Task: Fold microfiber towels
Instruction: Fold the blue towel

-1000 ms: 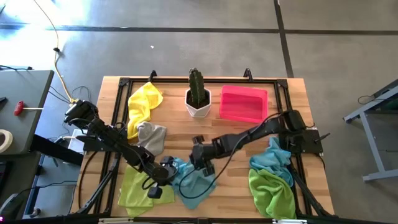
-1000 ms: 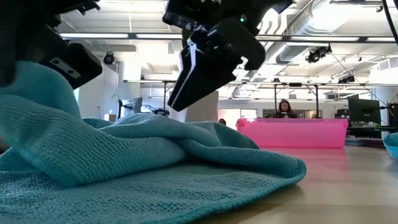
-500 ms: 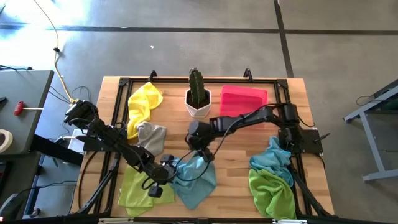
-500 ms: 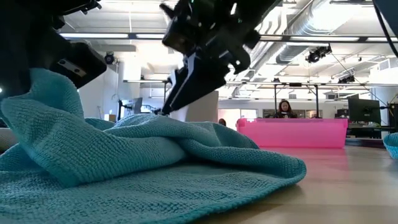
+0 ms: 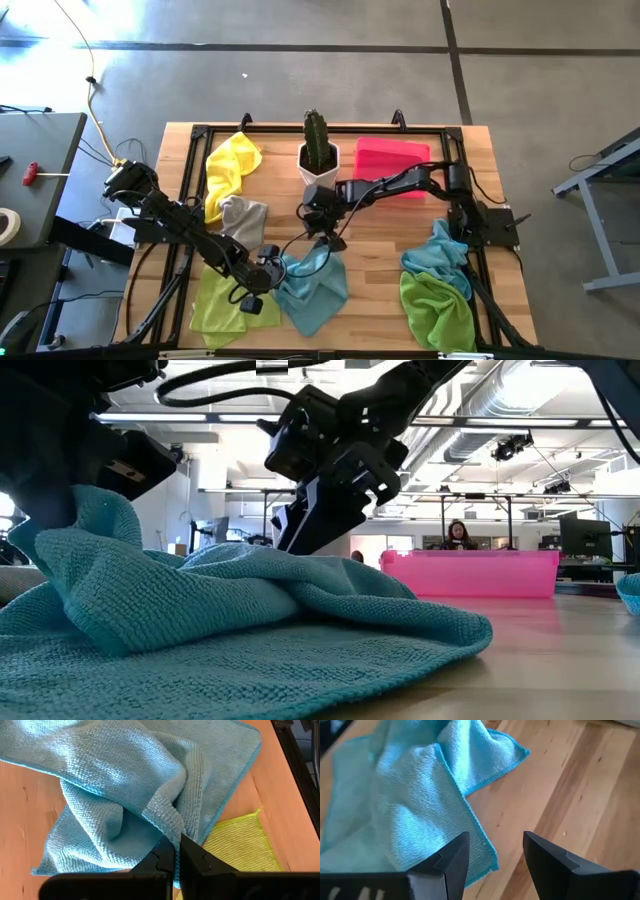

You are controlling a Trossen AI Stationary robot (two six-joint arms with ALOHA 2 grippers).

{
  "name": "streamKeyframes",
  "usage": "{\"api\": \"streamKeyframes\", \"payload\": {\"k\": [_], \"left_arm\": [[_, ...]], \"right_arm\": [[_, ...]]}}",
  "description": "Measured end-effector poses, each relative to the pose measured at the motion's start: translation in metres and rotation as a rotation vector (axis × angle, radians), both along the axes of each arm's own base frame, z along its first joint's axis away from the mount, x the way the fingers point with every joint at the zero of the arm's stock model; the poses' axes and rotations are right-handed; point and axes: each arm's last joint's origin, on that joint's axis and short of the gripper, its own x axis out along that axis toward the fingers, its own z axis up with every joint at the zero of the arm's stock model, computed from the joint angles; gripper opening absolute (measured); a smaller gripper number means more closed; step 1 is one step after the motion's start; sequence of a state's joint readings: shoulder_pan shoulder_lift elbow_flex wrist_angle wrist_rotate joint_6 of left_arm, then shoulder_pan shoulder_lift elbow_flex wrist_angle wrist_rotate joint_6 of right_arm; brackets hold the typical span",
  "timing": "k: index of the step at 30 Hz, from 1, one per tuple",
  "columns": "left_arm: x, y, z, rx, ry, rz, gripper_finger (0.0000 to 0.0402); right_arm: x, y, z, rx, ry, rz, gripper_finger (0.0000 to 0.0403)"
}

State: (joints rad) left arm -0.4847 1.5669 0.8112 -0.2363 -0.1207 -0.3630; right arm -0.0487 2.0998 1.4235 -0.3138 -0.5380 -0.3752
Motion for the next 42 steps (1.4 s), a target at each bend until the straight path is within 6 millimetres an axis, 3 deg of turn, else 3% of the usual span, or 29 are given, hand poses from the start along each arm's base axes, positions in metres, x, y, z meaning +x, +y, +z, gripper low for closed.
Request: {"api": "streamKeyframes", "payload": {"k": [11, 24, 42], "left_arm": [[0.0, 0.001, 0.0, 0.022, -0.008, 0.001, 0.0001], [0.0, 0.001, 0.0, 0.036, -0.007, -0.009, 0.0001], [0.0, 0.002, 0.0, 0.051, -0.016, 0.008, 0.0001]], "right_arm": [[0.002, -0.001, -0.019, 0.055, 0.055, -0.001, 0.0177], [-0.002, 0.002, -0.02, 0.114, 0.119, 0.0, 0.0167], [-0.007, 0.026, -0.018, 0.103, 0.206, -0.043, 0.0005]]}}
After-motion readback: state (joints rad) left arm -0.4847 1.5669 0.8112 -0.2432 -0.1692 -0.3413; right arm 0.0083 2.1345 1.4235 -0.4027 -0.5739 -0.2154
